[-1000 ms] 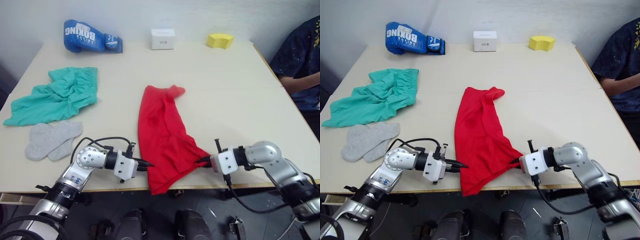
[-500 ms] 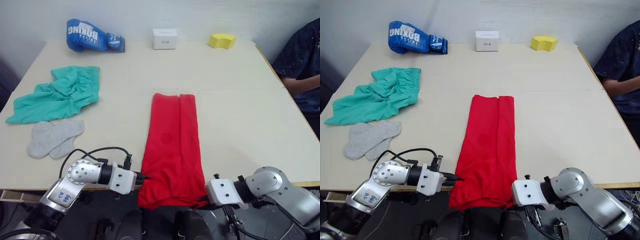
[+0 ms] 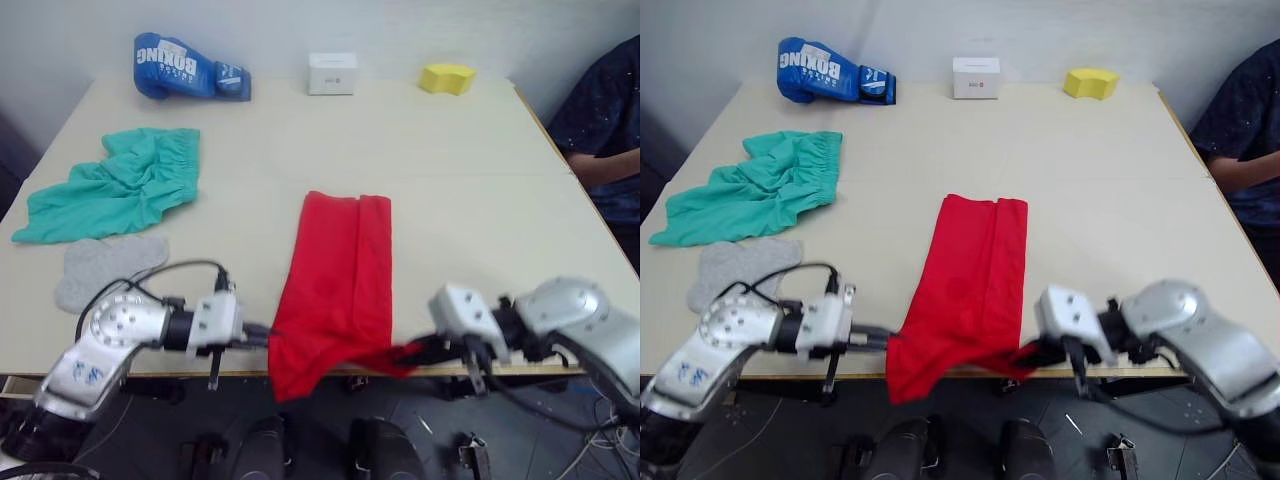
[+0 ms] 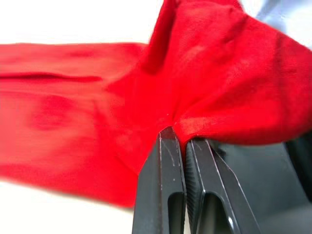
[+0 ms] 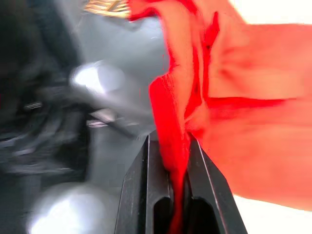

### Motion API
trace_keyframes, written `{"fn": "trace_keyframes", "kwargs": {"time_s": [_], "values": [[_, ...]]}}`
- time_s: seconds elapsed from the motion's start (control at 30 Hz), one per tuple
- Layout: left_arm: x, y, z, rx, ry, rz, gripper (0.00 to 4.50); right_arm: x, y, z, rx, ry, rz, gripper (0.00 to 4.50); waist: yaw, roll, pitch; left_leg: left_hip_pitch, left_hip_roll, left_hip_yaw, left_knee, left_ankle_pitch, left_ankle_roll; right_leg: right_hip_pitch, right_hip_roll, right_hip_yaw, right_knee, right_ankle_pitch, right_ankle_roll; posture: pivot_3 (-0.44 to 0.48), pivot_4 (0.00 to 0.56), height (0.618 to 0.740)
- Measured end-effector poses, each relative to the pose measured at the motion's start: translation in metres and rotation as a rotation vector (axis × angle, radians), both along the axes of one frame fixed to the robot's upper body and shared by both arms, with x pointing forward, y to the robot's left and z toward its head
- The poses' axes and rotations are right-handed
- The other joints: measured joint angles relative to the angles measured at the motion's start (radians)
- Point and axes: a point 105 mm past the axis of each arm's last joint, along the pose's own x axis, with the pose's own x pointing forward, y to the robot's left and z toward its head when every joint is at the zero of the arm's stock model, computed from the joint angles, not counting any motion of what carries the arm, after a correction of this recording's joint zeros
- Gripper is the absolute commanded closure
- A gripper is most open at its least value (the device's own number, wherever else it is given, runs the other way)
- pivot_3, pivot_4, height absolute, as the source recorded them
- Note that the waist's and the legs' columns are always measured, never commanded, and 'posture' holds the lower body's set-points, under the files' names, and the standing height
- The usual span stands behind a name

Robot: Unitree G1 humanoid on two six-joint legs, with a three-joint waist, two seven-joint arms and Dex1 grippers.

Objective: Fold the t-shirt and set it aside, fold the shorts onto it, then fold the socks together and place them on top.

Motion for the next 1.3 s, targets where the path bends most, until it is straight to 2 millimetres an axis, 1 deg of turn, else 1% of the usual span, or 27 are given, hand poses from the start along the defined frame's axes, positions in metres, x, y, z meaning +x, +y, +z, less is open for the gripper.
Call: {"fn": "trace_keyframes", "kwargs": {"time_s": [0.03, 0.07, 0.1, 0.13, 0.17, 0.23, 0.27, 0.33, 0.43, 0.47, 0.53, 0.6, 0.7, 0.73, 0.83, 0.97, 1.07, 1.17, 1.27, 1.3], "values": [[0.01, 0.001, 0.006, -0.018, -0.008, 0.015, 4.47, 0.01, -0.002, 0.008, 0.006, -0.025, -0.014, 4.5, 0.0, 0.0, 0.0, 0.0, 0.0, 0.0, 0.001, 0.0, 0.0, 0.0, 0.0, 0.0, 0.0, 0.0, 0.001, 0.0, 0.15, 0.74], [0.029, 0.0, 0.015, -0.067, -0.023, 0.049, 4.47, 0.027, -0.003, 0.019, 0.026, -0.075, -0.034, 4.5, 0.001, 0.001, 0.0, -0.001, -0.001, 0.0, 0.003, 0.0, 0.0, 0.0, 0.001, -0.001, 0.001, 0.001, 0.001, 0.0, 0.15, 0.74], [0.042, -0.002, 0.023, -0.104, -0.037, 0.072, 4.47, 0.04, -0.004, 0.028, 0.039, -0.119, -0.055, 4.5, 0.0, 0.0, 0.001, -0.006, 0.0, 0.0, 0.006, 0.001, 0.002, -0.003, 0.002, -0.003, 0.0, 0.002, 0.0, 0.0, 0.15, 0.74], [0.055, -0.004, 0.029, -0.137, -0.038, 0.09, 4.47, 0.053, -0.005, 0.034, 0.032, -0.161, -0.066, 4.5, -0.001, 0.0, 0.002, -0.007, 0.001, 0.001, 0.007, 0.004, 0.007, -0.004, 0.002, -0.004, 0.001, 0.005, 0.003, 0.0, 0.15, 0.74], [0.067, -0.006, 0.033, -0.167, -0.035, 0.113, 4.47, 0.066, -0.007, 0.038, 0.032, -0.197, -0.084, 4.5, -0.002, -0.001, 0.002, -0.007, 0.0, 0.002, 0.009, 0.004, 0.006, -0.004, 0.006, -0.008, 0.002, 0.005, 0.003, 0.0, 0.15, 0.74], [0.095, -0.011, 0.042, -0.21, -0.019, 0.156, 4.47, 0.1, -0.006, 0.051, 0.06, -0.295, -0.122, 4.5, -0.003, -0.001, 0.003, -0.008, 0.0, 0.008, 0.011, 0.005, 0.005, -0.005, 0.01, -0.006, 0.002, 0.007, 0.006, 0.0, 0.15, 0.74], [0.103, -0.013, 0.043, -0.216, -0.017, 0.169, 4.47, 0.11, -0.006, 0.053, 0.062, -0.324, -0.135, 4.5, -0.004, -0.001, 0.003, -0.008, 0.0, 0.01, 0.011, 0.006, 0.005, -0.006, 0.01, -0.004, 0.002, 0.007, 0.007, 0.0, 0.15, 0.74], [0.124, -0.015, 0.042, -0.232, -0.007, 0.213, 4.47, 0.138, -0.008, 0.057, 0.052, -0.396, -0.189, 4.5, -0.007, -0.002, 0.003, -0.008, 0.0, 0.018, 0.011, 0.006, 0.005, -0.01, 0.011, 0.001, 0.007, 0.008, 0.008, 0.0, 0.15, 0.74], [0.15, -0.02, 0.038, -0.267, 0.026, 0.297, 4.47, 0.17, -0.01, 0.057, 0.021, -0.456, -0.277, 4.5, -0.008, -0.003, 0.003, -0.014, 0.0, 0.027, 0.011, 0.006, 0.006, -0.017, 0.011, 0.004, 0.01, 0.008, 0.008, 0.0, 0.15, 0.74], [0.156, -0.022, 0.037, -0.274, 0.033, 0.318, 4.47, 0.177, -0.01, 0.055, 0.014, -0.466, -0.295, 4.5, -0.009, -0.003, 0.003, -0.015, 0.001, 0.027, 0.011, 0.006, 0.005, -0.019, 0.012, 0.004, 0.01, 0.008, 0.008, 0.0, 0.15, 0.74], [0.166, -0.023, 0.034, -0.278, 0.053, 0.368, 4.47, 0.187, -0.011, 0.046, -0.004, -0.463, -0.328, 4.5, -0.011, -0.003, 0.003, -0.016, 0.001, 0.027, 0.011, 0.006, 0.005, -0.02, 0.012, 0.004, 0.01, 0.008, 0.008, 0.0, 0.15, 0.74], [0.174, -0.023, 0.031, -0.272, 0.072, 0.409, 4.47, 0.194, -0.013, 0.032, -0.033, -0.45, -0.354, 4.5, -0.017, -0.003, 0.003, -0.016, 0.001, 0.028, 0.012, 0.006, 0.005, -0.02, 0.012, 0.005, 0.01, 0.008, 0.008, 0.0, 0.15, 0.74], [0.18, -0.025, 0.016, -0.258, 0.088, 0.457, 4.47, 0.2, -0.013, 0.011, -0.057, -0.445, -0.392, 4.5, -0.028, -0.003, 0.004, -0.016, 0.001, 0.028, 0.014, 0.006, 0.005, -0.02, 0.012, 0.006, 0.013, 0.008, 0.009, 0.0, 0.15, 0.74], [0.18, -0.026, 0.01, -0.252, 0.096, 0.471, 4.47, 0.201, -0.013, 0.007, -0.062, -0.454, -0.399, 4.5, -0.03, -0.002, 0.004, -0.016, 0.001, 0.028, 0.015, 0.006, 0.005, -0.02, 0.012, 0.006, 0.014, 0.008, 0.009, 0.0, 0.15, 0.74], [0.184, -0.023, 0.003, -0.251, 0.101, 0.521, 4.47, 0.203, -0.008, 0.006, -0.047, -0.505, -0.402, 4.5, -0.035, -0.003, 0.004, -0.016, 0.002, 0.028, 0.019, 0.006, 0.005, -0.02, 0.012, 0.007, 0.018, 0.008, 0.009, 0.0, 0.15, 0.74], [0.19, -0.019, 0.009, -0.268, 0.056, 0.563, 4.47, 0.205, -0.003, 0.005, -0.032, -0.55, -0.405, 4.5, -0.038, -0.003, 0.004, -0.015, 0.003, 0.028, 0.02, 0.006, 0.005, -0.021, 0.012, 0.009, 0.021, 0.008, 0.009, 0.0, 0.15, 0.74], [0.191, -0.016, 0.01, -0.283, 0.06, 0.58, 4.47, 0.209, 0.001, 0.006, -0.011, -0.563, -0.437, 4.5, -0.038, -0.003, 0.004, -0.015, 0.003, 0.028, 0.02, 0.006, 0.005, -0.021, 0.012, 0.009, 0.021, 0.008, 0.009, 0.0, 0.15, 0.74], [0.192, -0.015, 0.009, -0.307, 0.077, 0.603, 3.84, 0.214, 0.003, 0.008, 0.018, -0.562, -0.491, 4.5, -0.038, -0.003, 0.004, -0.015, 0.003, 0.028, 0.02, 0.006, 0.005, -0.021, 0.012, 0.01, 0.021, 0.008, 0.009, 0.0, 0.15, 0.74], [0.194, -0.012, 0.007, -0.332, 0.121, 0.635, 2.89, 0.217, 0.006, 0.013, 0.116, -0.506, -0.554, 3.74, -0.038, -0.003, 0.004, -0.015, 0.003, 0.028, 0.021, 0.006, 0.005, -0.021, 0.013, 0.01, 0.022, 0.008, 0.009, 0.0, 0.15, 0.74], [0.196, -0.012, 0.008, -0.331, 0.125, 0.655, 2.55, 0.218, 0.006, 0.014, 0.139, -0.492, -0.576, 3.38, -0.037, -0.003, 0.004, -0.015, 0.003, 0.028, 0.021, 0.006, 0.005, -0.021, 0.013, 0.01, 0.022, 0.008, 0.009, 0.0, 0.15, 0.74]]}}
